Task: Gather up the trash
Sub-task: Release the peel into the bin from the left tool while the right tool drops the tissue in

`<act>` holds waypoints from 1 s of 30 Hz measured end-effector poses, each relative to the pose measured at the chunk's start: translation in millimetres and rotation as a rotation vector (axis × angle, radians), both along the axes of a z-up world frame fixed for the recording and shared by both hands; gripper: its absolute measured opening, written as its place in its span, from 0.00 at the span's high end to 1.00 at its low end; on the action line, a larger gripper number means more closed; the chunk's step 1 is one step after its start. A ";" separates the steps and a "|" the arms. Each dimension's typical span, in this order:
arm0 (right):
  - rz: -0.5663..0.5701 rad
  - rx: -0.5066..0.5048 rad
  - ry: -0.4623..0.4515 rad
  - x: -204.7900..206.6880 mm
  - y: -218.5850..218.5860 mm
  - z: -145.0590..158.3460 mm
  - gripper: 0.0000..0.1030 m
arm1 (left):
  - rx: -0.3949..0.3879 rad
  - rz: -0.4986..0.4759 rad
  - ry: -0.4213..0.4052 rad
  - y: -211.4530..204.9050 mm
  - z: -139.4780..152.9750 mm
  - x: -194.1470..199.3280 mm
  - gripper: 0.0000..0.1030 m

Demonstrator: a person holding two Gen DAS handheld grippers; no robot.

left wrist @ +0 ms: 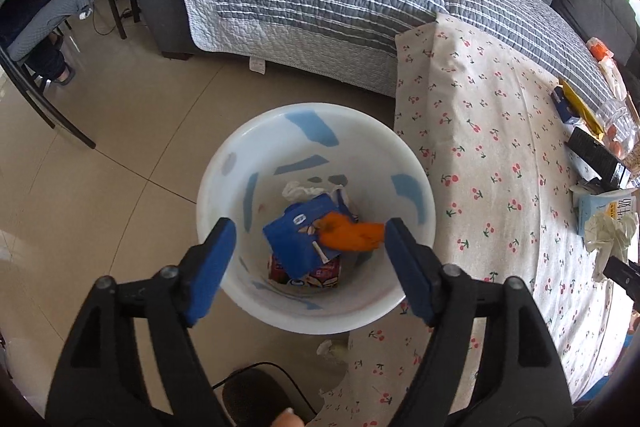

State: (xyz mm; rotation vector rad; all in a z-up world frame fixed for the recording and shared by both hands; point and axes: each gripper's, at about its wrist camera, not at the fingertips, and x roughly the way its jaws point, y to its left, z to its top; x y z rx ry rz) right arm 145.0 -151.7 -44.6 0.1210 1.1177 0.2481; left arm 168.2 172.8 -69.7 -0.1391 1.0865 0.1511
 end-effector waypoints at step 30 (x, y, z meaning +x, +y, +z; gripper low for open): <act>0.192 0.010 -0.011 26.0 186.2 -32.9 0.67 | 0.073 0.046 0.028 78.4 7.2 -35.7 0.10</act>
